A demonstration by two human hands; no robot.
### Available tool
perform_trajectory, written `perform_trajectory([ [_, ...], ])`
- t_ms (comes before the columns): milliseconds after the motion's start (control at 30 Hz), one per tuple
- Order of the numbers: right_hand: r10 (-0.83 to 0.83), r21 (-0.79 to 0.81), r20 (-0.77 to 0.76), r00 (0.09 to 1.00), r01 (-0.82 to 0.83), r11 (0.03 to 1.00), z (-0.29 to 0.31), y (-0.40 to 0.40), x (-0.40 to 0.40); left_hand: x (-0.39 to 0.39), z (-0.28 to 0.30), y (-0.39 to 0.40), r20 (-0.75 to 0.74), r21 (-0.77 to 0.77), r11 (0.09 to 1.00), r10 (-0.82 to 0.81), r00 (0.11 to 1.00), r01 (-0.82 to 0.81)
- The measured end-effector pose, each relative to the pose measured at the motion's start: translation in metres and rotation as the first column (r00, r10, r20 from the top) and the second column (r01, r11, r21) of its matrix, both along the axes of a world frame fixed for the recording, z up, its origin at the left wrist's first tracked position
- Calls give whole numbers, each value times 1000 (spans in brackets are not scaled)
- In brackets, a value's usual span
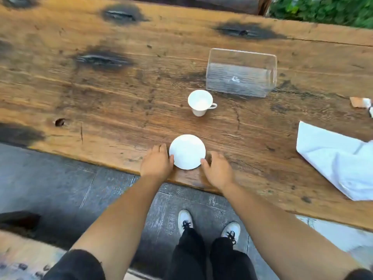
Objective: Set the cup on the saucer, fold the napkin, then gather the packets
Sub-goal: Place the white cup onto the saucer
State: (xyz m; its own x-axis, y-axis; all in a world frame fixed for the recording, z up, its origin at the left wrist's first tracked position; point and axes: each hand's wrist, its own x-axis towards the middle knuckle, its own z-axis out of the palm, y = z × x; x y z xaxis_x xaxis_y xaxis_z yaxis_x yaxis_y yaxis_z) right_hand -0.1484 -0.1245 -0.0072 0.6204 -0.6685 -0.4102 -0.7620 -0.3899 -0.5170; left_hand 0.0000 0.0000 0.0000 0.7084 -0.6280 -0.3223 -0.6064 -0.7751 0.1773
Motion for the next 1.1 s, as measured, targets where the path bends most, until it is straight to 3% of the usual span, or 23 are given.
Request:
perform_trajectory([
  [300,-224,113,7,975,222,969,-17,-24,28,14,-21,-40,-253,-69,960,245,936,-270],
  [433,-281,102,61,958,274,956,-5,-47,-33,-32,-9,-55,-370,-159,954,180,912,-253],
  [567,-323,85,28,946,320,944,-4,-65,-87,-76,-9,-76,-434,-148,969,117,893,-199],
  [867,-356,53,33,934,354,934,-24,-76,-116,-101,-23,-95,-389,-71,986,110,915,-148],
  [1100,-291,-11,11,957,291,957,-30,-81,-122,-109,-28,-97,-355,-73,990,90,931,-124],
])
